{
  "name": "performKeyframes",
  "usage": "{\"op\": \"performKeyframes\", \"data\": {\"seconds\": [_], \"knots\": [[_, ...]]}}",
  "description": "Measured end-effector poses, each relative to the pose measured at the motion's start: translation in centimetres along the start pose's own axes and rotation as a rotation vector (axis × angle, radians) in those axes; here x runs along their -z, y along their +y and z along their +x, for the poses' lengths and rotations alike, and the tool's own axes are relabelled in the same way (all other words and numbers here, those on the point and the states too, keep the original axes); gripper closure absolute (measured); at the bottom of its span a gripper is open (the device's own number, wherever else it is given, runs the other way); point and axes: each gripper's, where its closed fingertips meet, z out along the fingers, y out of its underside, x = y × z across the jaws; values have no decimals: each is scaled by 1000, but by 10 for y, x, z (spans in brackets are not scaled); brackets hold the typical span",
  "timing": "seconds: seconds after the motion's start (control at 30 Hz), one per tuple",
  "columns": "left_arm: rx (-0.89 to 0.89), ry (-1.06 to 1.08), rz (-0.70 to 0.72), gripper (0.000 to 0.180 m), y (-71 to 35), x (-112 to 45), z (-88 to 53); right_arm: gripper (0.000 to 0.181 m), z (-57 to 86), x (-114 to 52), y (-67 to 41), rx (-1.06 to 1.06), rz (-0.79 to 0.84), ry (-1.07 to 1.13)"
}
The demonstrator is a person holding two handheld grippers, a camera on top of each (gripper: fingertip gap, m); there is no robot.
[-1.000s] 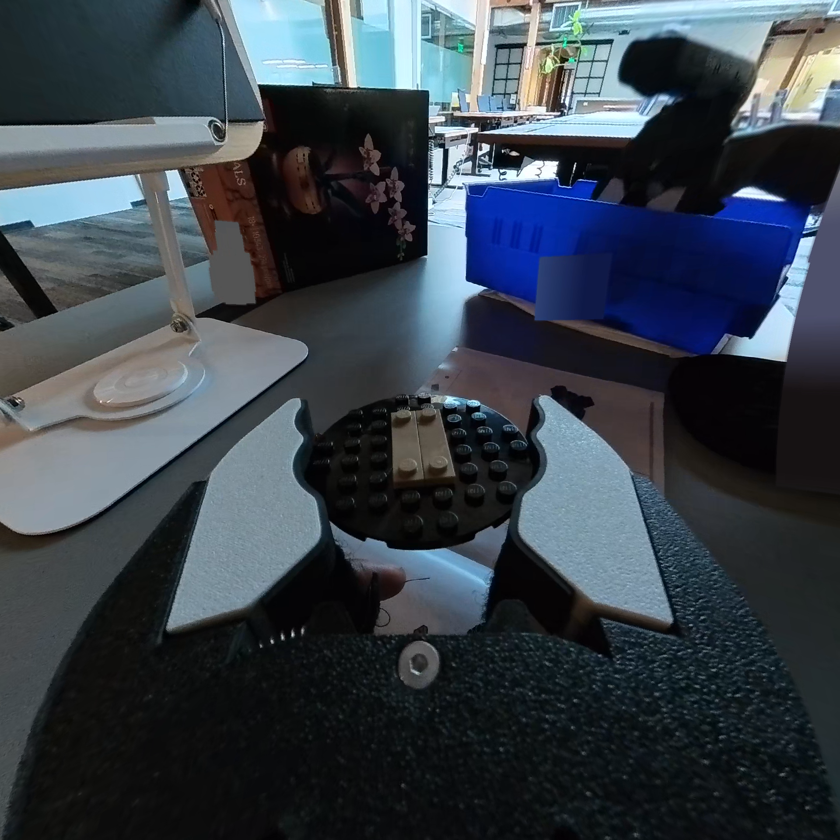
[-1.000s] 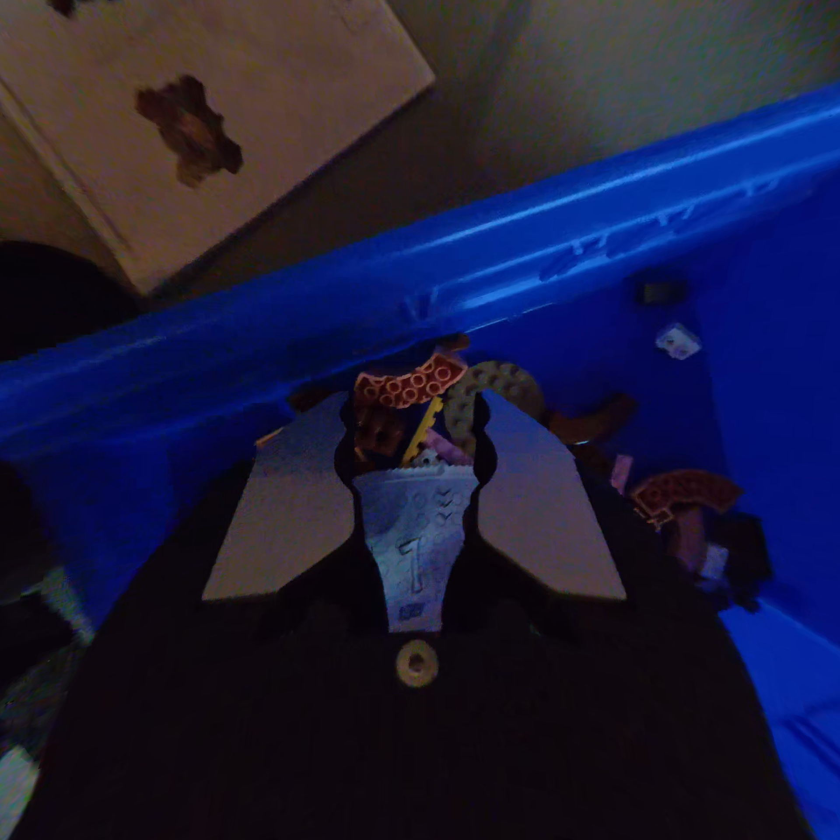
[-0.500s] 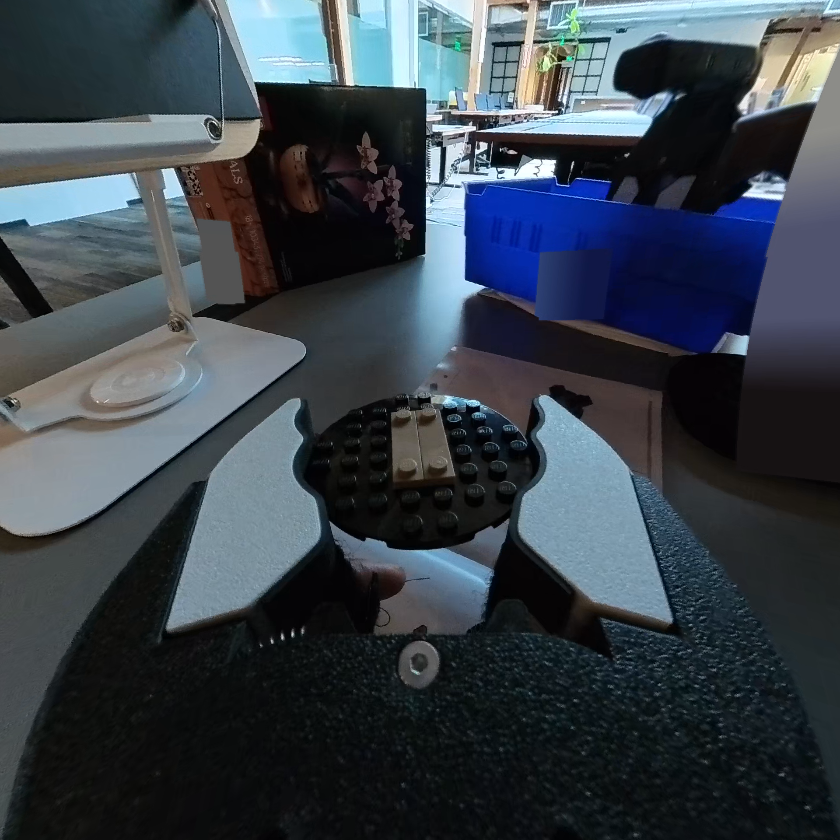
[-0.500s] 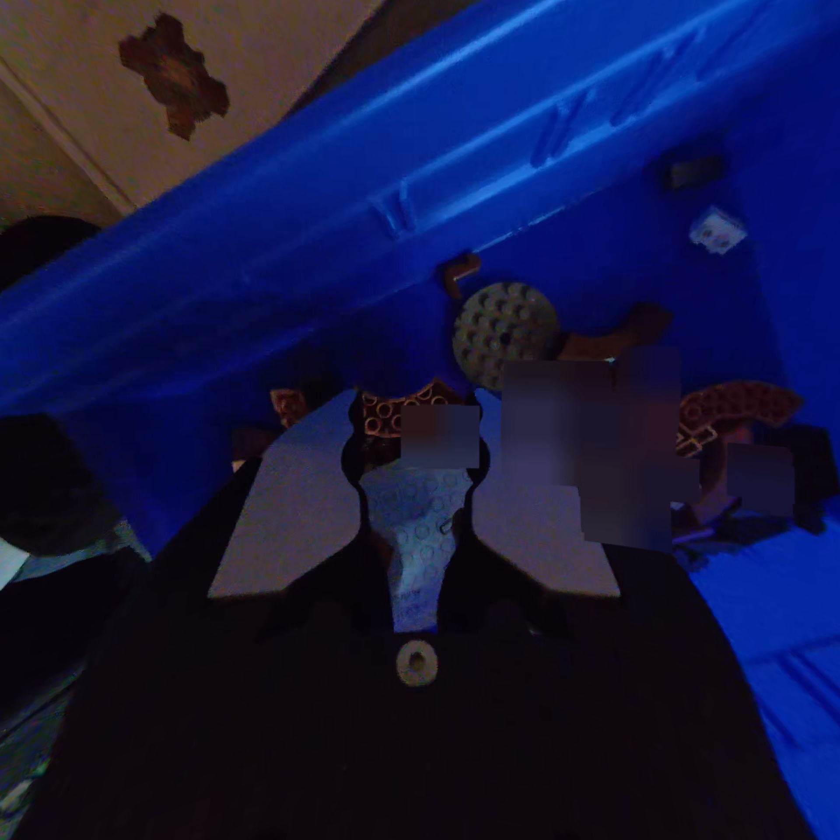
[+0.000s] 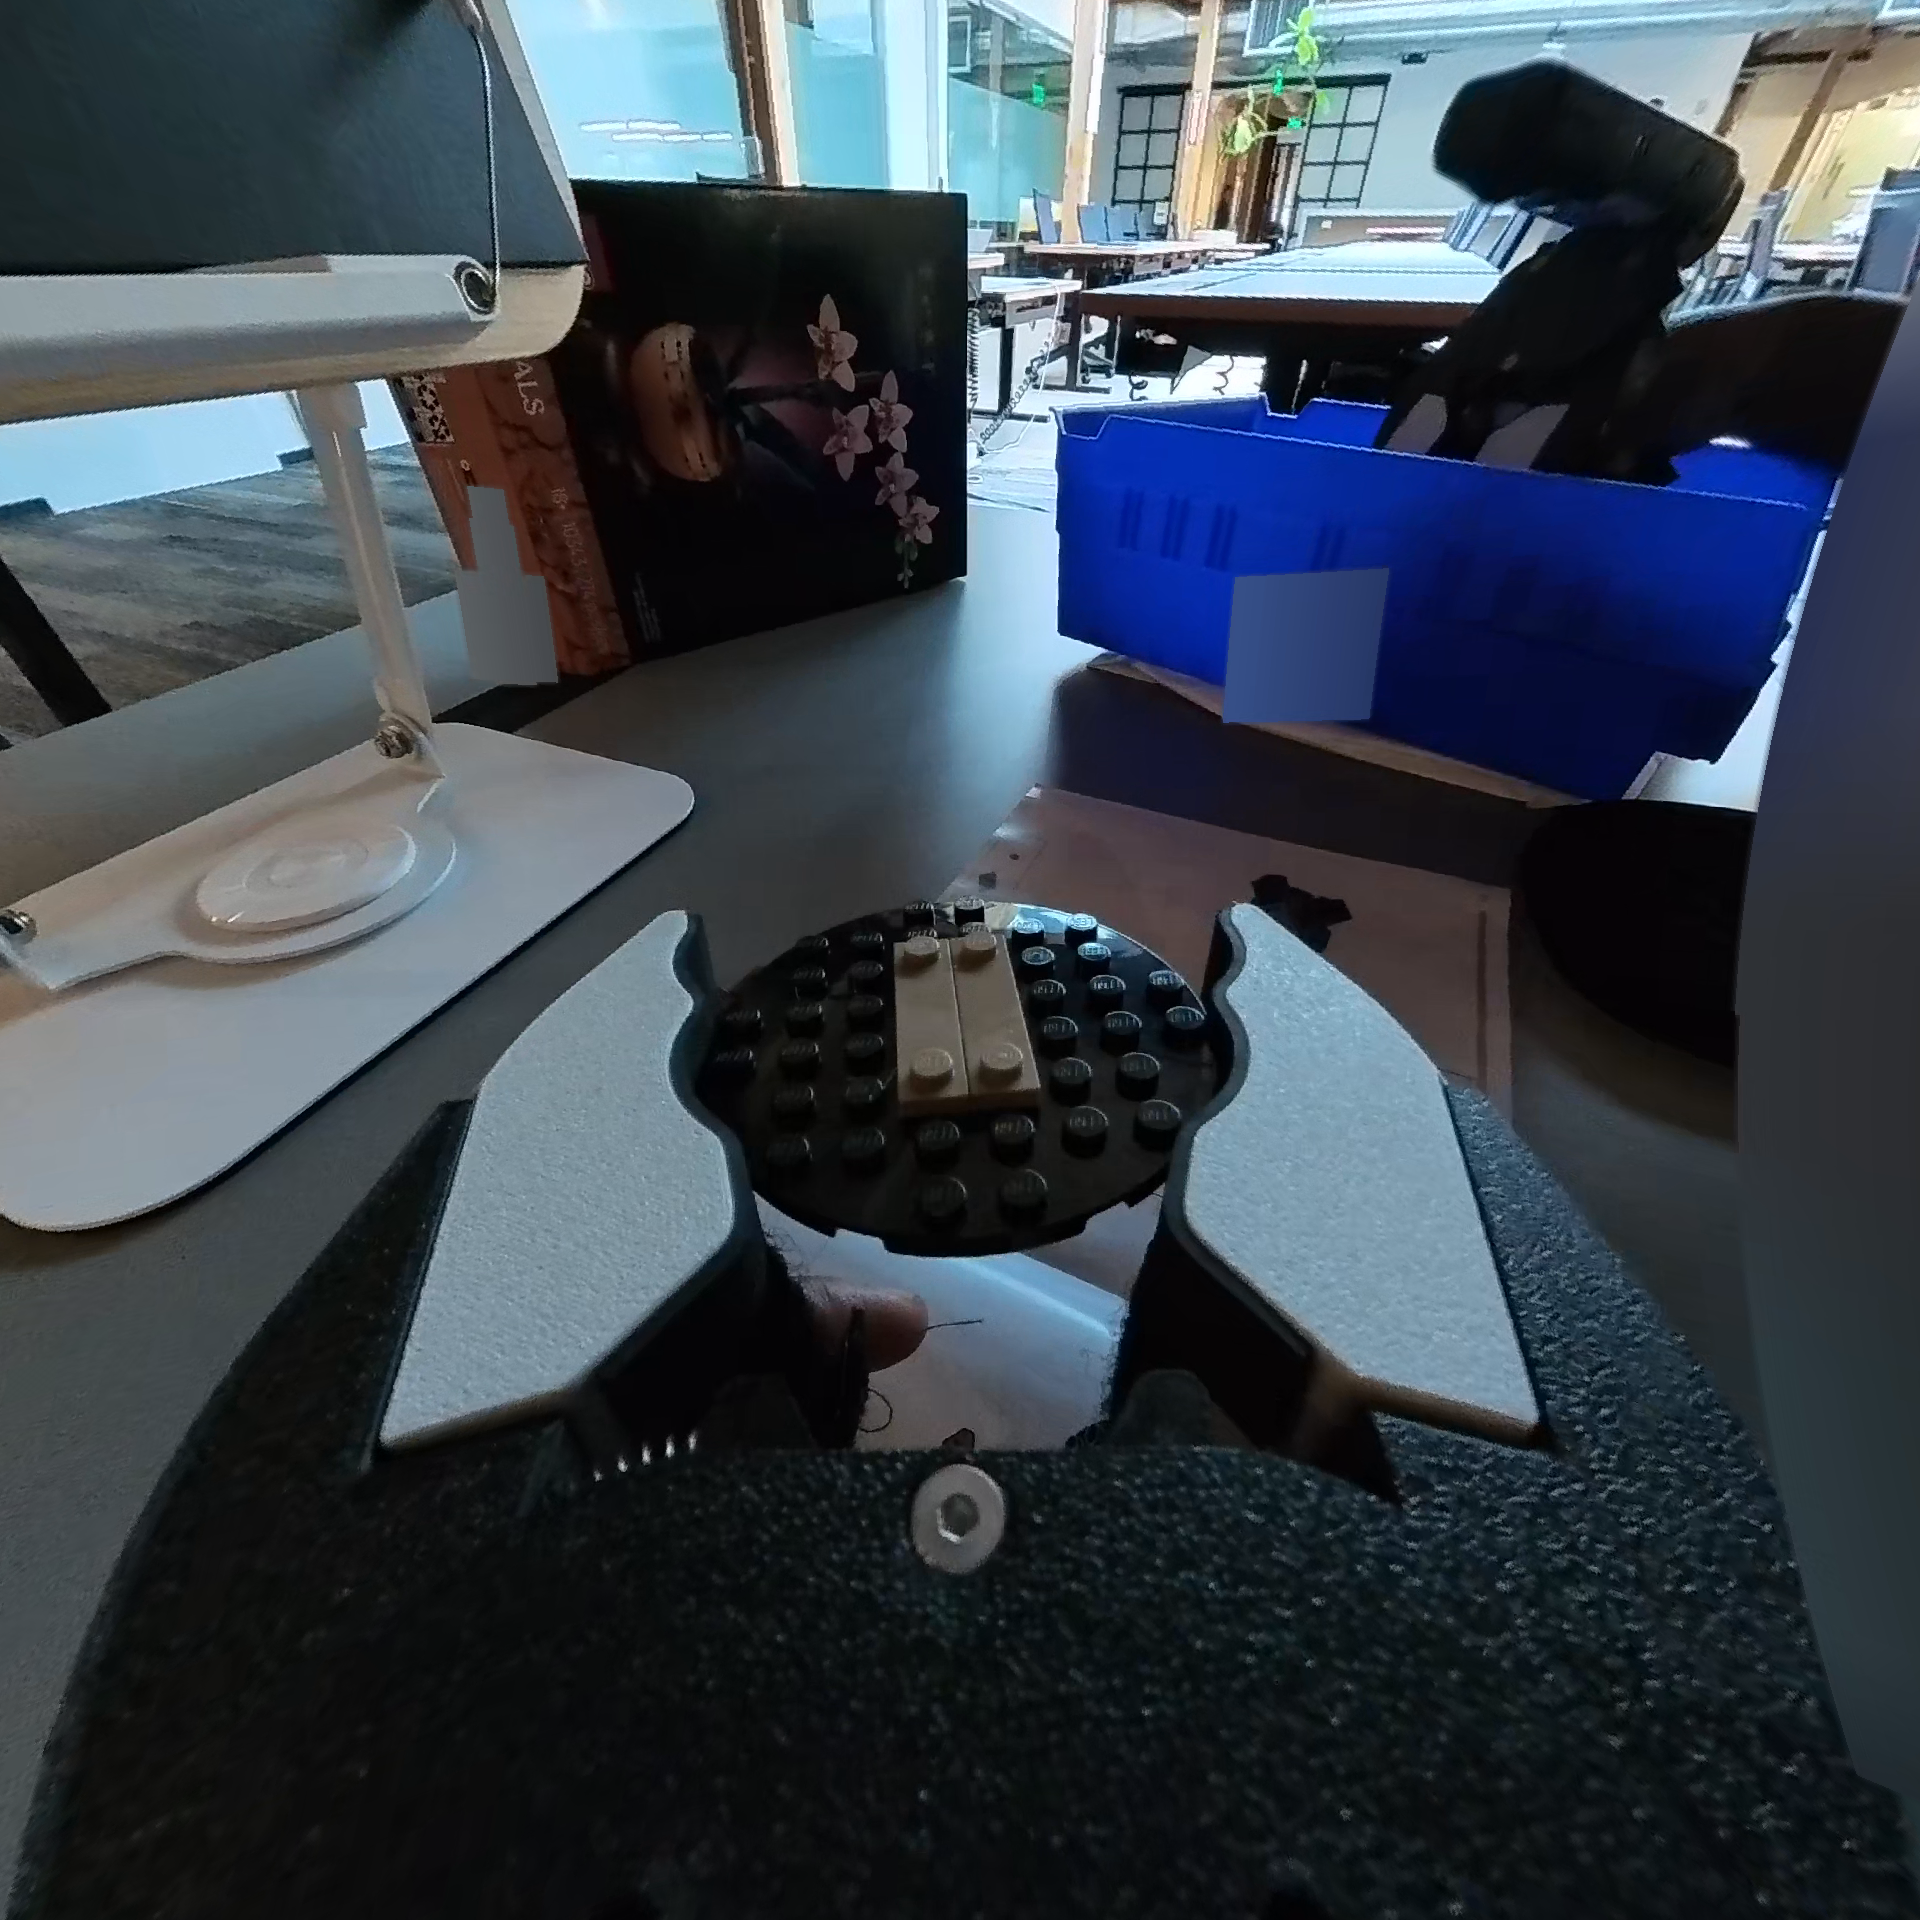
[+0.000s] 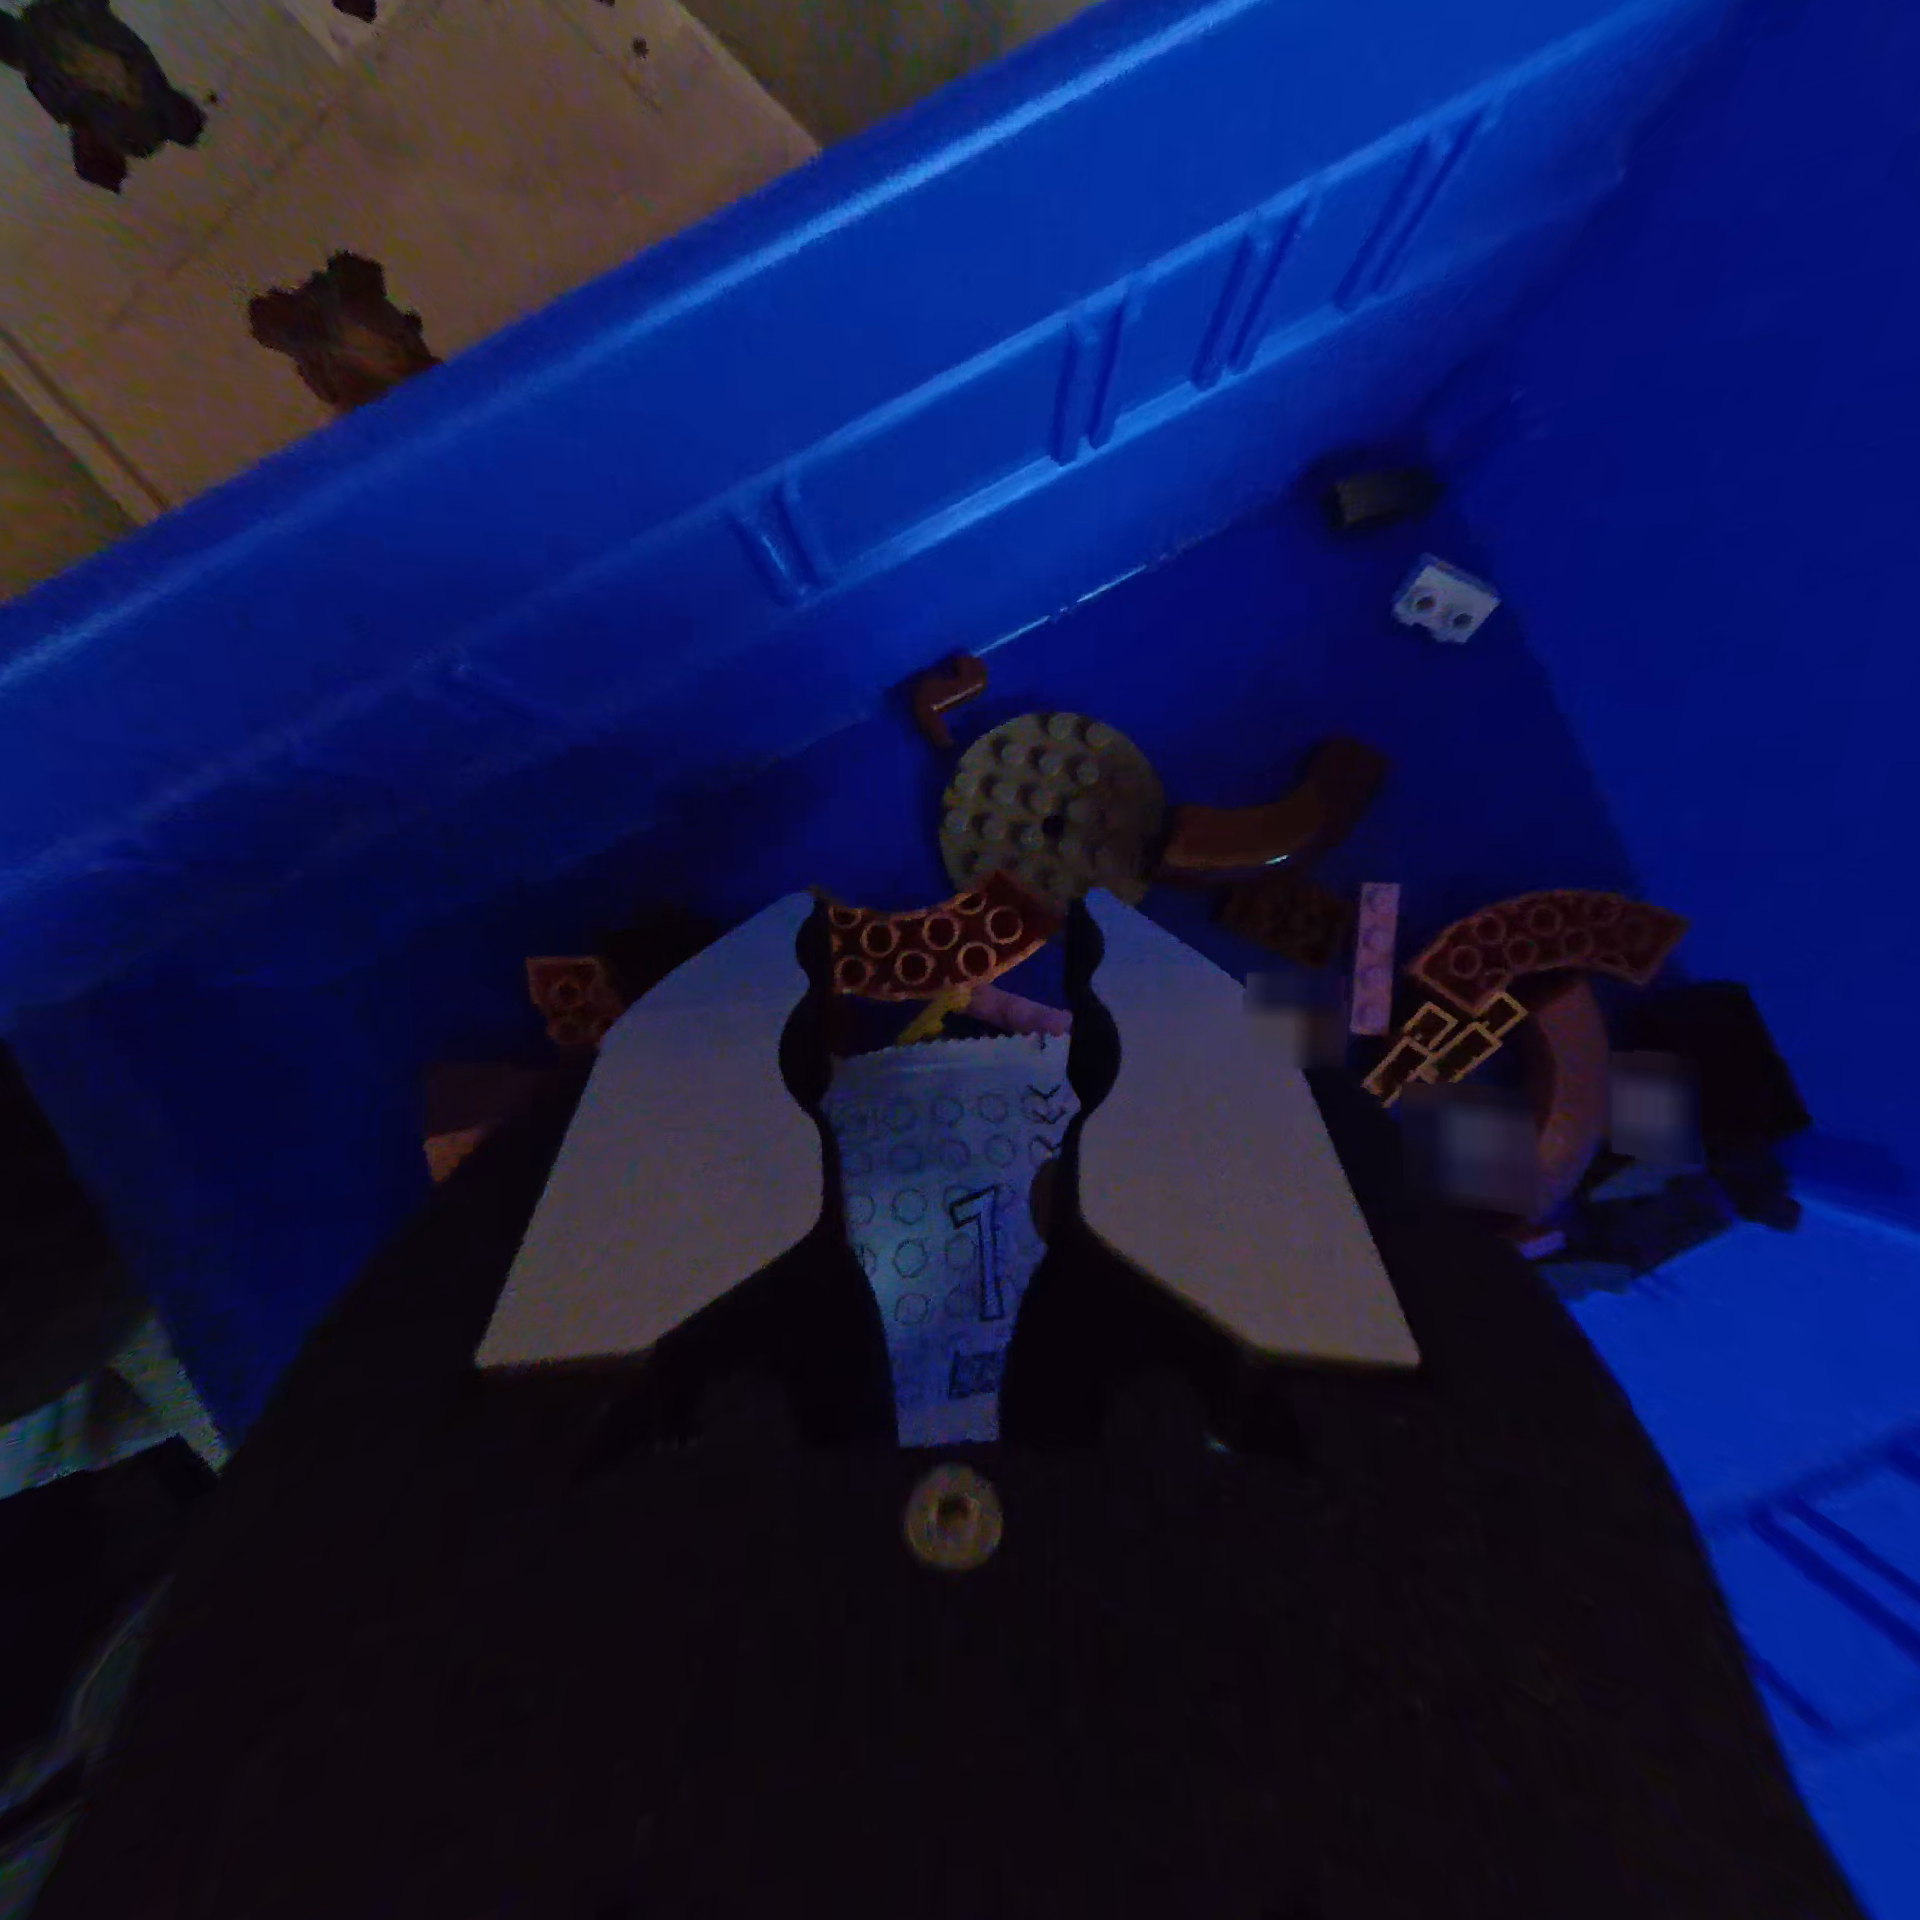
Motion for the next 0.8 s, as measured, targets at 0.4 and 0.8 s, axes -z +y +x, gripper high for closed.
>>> {"op": "performKeyframes", "data": {"seconds": [0.4,0.8], "knots": [[-20,1,-27,91,3,-2,2,139,43,63,-50,77,424,138],[-20,18,-38,91,5,-4,4,139,22,42,-53,204,464,77]]}}
